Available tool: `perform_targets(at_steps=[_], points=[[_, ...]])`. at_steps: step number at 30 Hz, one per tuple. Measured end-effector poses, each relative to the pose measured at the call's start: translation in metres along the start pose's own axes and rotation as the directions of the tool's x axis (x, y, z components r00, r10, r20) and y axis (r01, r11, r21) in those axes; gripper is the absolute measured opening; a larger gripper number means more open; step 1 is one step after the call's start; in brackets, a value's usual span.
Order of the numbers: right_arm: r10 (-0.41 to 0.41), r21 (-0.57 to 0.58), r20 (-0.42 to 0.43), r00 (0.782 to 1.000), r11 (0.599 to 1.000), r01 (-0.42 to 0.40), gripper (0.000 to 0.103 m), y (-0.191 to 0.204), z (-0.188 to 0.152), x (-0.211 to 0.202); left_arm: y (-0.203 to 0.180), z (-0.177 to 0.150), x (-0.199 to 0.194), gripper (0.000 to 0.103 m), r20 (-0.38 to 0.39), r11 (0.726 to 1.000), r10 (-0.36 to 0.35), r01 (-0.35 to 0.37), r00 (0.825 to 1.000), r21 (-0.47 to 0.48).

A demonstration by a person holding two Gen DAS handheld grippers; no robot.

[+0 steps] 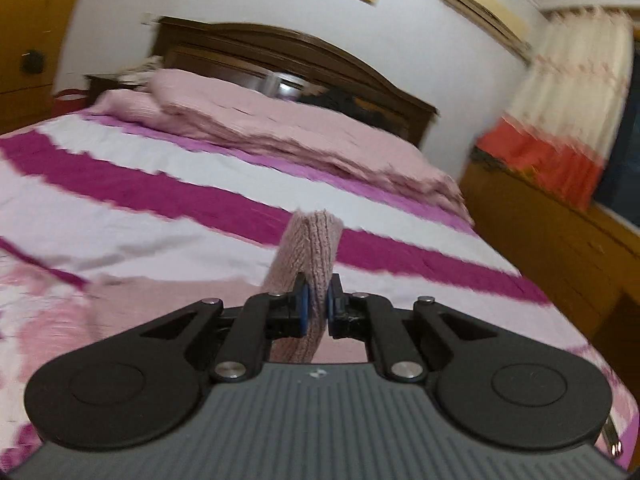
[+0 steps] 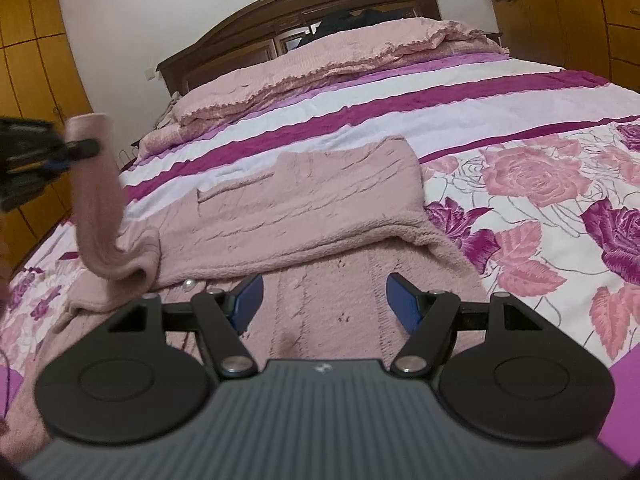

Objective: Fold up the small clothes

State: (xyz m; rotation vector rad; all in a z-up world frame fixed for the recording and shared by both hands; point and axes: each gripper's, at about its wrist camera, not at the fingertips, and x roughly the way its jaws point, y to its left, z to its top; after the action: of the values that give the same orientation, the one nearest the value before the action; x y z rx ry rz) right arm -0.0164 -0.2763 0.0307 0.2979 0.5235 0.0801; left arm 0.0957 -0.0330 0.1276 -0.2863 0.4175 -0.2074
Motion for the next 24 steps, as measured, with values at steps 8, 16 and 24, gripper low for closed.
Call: perform_targets(at_steps=[8,16,24], points=[[-0.030,0.021,-0.009,1.000,0.999,0.030,0.070,-0.011,0.002,-0.001,-0.048,-0.046,0.073,0.010,-0.217,0.996,-0.065,0.077,0.974,0.048],[-0.034,0.028,-0.002,0.999,0.999,0.034,0.070,-0.016,0.010,-0.002,-0.036,-0.074,0.079,0.025,-0.366,0.995,-0.068,0.087,0.928,0.037],[0.064,0.064,-0.022,0.998,0.996,-0.062,0.070,-0.010,0.036,0.000,-0.016,-0.051,0.021,0.068,-0.286,0.993,0.001,0.033,0.958,0.113]])
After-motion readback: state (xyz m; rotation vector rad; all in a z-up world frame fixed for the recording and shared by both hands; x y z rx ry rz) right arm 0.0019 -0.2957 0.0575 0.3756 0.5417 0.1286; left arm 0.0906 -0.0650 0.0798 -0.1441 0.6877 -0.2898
